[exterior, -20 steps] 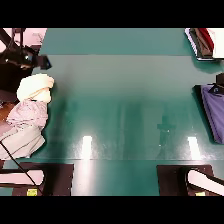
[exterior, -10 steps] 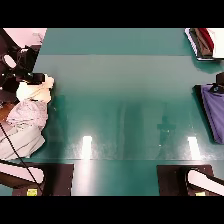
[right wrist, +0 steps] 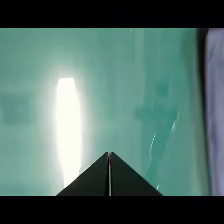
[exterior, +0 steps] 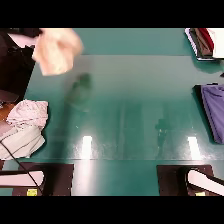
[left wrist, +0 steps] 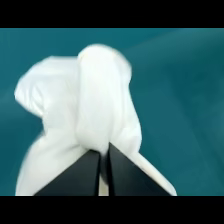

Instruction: Fold the shirts.

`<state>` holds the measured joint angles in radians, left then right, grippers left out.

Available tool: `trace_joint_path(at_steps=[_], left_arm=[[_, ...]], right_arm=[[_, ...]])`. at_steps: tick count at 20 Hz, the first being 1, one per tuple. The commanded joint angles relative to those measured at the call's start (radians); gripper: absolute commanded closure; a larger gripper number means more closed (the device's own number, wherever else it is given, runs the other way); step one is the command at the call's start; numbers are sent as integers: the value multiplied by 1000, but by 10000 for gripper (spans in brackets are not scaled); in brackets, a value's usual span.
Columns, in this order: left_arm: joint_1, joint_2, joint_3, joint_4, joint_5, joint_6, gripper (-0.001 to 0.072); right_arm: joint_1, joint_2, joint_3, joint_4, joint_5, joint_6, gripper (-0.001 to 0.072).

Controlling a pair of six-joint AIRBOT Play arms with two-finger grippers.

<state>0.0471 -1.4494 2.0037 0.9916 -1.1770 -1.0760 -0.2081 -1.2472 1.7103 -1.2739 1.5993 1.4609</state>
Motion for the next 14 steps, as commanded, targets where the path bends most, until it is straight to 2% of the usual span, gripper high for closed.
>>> trace_joint_path(at_steps=[1, 7, 11, 12, 13, 14], left_arm=[[-160, 127, 93, -204, -75, 119, 686], [-399, 116, -76, -167, -87, 126, 686], [-426, -23, -190, -129, -83, 120, 685], [-423, -61, -204, -97, -69, 85, 680], [-419, -88, -210, -60, -65, 42, 434], [-418, -106, -210, -11, -65, -12, 108]], right_arm=[[1, 0, 135, 0, -33, 0, 691], [1, 0, 228, 0, -37, 0, 691], [1, 0, 228, 0, -36, 0, 691], [1, 0, 228, 0, -36, 0, 691], [1, 0, 228, 0, -36, 0, 691], [1, 0, 228, 0, -36, 0, 691]])
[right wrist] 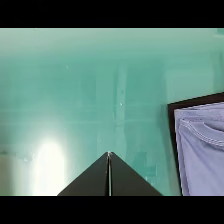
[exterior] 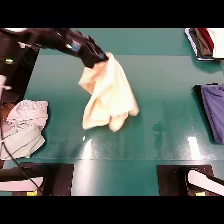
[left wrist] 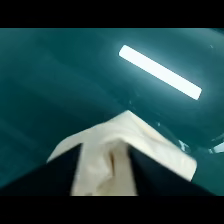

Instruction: Fold the shirts.

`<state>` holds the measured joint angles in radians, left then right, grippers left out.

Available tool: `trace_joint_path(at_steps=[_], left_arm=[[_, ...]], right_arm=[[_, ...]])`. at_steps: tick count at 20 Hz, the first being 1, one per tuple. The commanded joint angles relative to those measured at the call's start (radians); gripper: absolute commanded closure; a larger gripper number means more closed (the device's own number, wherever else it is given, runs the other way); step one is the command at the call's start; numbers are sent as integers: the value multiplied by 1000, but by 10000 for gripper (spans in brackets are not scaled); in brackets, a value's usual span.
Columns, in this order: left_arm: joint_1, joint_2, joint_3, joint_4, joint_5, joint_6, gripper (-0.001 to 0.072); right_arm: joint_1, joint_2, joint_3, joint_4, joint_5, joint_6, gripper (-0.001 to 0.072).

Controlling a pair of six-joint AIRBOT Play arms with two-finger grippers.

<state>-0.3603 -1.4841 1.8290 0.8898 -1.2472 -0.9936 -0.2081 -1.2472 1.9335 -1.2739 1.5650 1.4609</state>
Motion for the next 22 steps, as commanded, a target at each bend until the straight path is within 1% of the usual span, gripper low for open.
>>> trace_joint_path(at_steps=[1, 2, 3, 6, 7, 8, 9, 11, 13, 14, 15, 17, 18, 22], left_arm=[[-2, -75, -37, 142, 2, -142, 109], [11, -73, -37, 177, -19, -159, 160], [37, -67, -37, 200, -60, -161, 167], [162, -38, -72, 211, -204, -232, 167], [201, -16, -124, 209, -227, -239, 167], [235, 18, -216, 202, -223, -238, 167], [260, 55, -323, 200, -209, -235, 166], [294, 127, -579, 199, -146, -195, 167], [325, 161, -809, 189, -37, -165, 166], [338, 161, -904, 159, 25, -165, 166], [347, 161, -982, 103, 90, -147, 166], [346, 159, -1074, -29, 186, -51, 166], [346, 159, -1097, -78, 213, -20, 167], [346, 155, -1123, -134, 271, -19, 167]], right_arm=[[1, 0, 5, -1, -2, 0, 691], [1, 0, 5, -1, -2, 0, 691], [1, 0, 5, -1, -2, 0, 691], [1, 0, 5, -1, -2, 0, 691], [1, 0, 5, -1, -2, 0, 691], [1, 0, 5, -1, -2, 0, 691], [1, 0, 5, -1, -2, 0, 691], [1, 0, 4, -1, -2, 0, 690], [1, -1, 4, 0, -2, 0, 691], [1, -1, 4, 0, -1, 0, 691], [1, -1, 4, 0, 2, 0, 691], [1, -3, 4, 0, 10, 0, 691], [2, -3, 2, 0, 11, 0, 691], [2, 18, -84, 0, 9, 0, 691]])
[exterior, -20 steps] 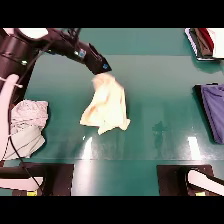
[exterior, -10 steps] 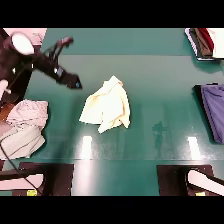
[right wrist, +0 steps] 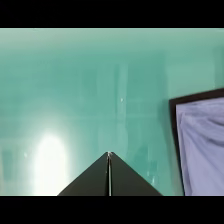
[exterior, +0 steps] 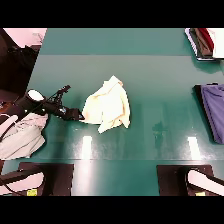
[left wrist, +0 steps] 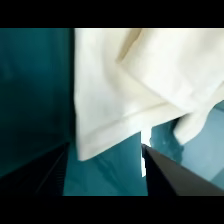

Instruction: Fold the shirts.

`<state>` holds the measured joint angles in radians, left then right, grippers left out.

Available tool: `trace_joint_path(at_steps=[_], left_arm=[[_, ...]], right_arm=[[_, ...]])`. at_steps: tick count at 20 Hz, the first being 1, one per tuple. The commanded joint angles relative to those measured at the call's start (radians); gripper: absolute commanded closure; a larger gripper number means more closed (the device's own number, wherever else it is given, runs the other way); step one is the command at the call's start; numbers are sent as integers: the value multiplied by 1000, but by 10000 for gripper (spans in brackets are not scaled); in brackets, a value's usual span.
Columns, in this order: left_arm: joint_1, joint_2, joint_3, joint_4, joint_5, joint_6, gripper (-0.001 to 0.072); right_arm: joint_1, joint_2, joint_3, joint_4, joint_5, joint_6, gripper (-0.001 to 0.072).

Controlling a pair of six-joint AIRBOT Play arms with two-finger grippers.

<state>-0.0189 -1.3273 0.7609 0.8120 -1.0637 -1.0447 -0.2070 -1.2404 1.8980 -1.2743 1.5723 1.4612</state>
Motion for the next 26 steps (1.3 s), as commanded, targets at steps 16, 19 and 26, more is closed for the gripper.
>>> trace_joint_path(at_steps=[16, 19, 26], left_arm=[[5, 116, 396, 58, -86, -3, 686], [5, 129, 481, 56, -113, -4, 686], [5, 129, 492, 58, -167, -3, 686]], right_arm=[[462, 135, -805, 315, -282, -11, 153], [678, 47, -913, 344, -393, 0, 153], [896, -147, -943, 471, -555, -8, 167]])
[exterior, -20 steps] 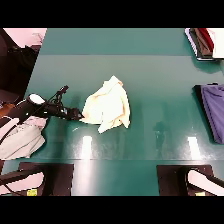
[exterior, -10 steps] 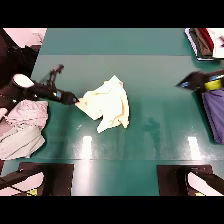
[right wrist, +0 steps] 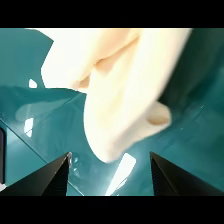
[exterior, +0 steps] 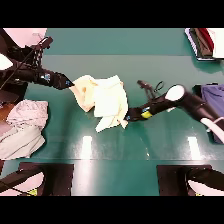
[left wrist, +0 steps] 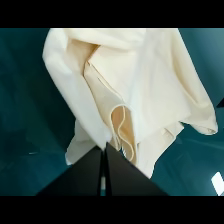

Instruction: Fold the shirts.

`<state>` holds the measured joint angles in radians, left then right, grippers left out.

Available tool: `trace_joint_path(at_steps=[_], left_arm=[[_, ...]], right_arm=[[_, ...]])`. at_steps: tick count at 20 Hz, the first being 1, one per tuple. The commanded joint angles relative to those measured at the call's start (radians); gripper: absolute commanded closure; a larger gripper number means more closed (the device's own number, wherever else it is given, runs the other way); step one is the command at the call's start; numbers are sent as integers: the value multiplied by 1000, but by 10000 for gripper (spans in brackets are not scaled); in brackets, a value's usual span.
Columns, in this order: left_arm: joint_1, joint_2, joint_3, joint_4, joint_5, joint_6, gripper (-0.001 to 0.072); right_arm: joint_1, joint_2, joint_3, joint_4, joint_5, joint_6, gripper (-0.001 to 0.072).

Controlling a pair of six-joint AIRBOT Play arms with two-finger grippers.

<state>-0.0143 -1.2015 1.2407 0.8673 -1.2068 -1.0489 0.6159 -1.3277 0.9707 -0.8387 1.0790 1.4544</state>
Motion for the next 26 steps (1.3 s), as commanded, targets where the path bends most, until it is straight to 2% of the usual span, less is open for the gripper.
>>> trace_joint_path(at_steps=[1, 2, 3, 4, 5, 7, 9, 11, 17, 20, 26], left_arm=[[1, 3, 12, 3, -24, 1, 686], [1, 3, 12, 3, -24, 1, 686], [1, 3, 12, 2, -24, 1, 686], [1, 3, 13, 2, -24, 1, 686], [1, 3, 23, 12, -24, 0, 686], [1, 3, 104, 79, -39, -22, 687], [1, 3, 249, 153, -50, -63, 686], [1, 3, 421, 187, -48, -77, 686], [1, 5, 871, 158, -29, -100, 686], [1, 79, 890, 92, 79, -107, 686], [1, 260, 890, 87, 269, -107, 686]], right_arm=[[75, -63, -16, 35, -63, -1, 192], [74, -60, -16, 35, -67, -2, 355], [73, -51, -16, 30, -72, -10, 588], [63, -35, -16, 19, -77, -18, 692], [42, -10, -11, -11, -75, -18, 692], [-34, 76, 41, -187, -14, 10, 693], [-144, 186, 134, -413, 68, 83, 693], [-282, 291, 248, -555, 117, 117, 693], [-652, 487, 567, -568, 91, 106, 693], [-713, 541, 689, -569, 61, 70, 693], [-789, 604, 847, -570, -9, 69, 694]])
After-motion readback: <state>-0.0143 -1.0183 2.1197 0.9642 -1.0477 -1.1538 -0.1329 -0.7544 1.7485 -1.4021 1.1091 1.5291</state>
